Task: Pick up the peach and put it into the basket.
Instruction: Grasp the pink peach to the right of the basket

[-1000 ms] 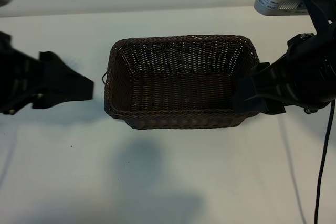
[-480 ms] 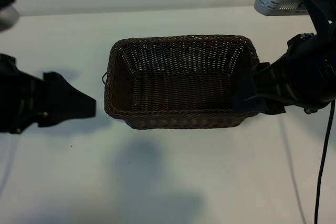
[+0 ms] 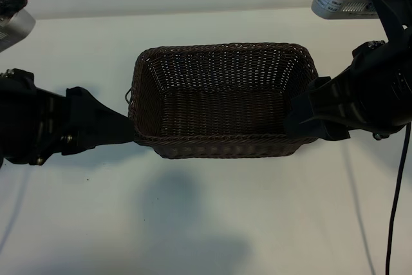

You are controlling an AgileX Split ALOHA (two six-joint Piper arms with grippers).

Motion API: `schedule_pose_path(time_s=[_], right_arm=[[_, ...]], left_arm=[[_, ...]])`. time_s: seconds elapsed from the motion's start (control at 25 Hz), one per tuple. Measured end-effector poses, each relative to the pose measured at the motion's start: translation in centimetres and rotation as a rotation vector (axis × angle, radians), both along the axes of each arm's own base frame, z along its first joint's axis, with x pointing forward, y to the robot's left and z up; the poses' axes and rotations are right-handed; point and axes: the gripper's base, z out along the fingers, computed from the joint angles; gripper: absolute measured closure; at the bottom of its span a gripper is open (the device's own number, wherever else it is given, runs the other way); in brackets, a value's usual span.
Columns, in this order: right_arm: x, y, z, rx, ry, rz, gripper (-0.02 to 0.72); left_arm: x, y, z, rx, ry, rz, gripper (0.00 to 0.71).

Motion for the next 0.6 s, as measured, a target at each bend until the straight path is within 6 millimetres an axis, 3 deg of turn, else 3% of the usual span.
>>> schedule_pose_path(time_s=[0.6], right_arm=[[0.0,0.0,0.0,0.0,0.0,0.0,0.187]], left_arm=[[-0.07,-0.25,0.19,-0.043,0.014,0.002,0.156]])
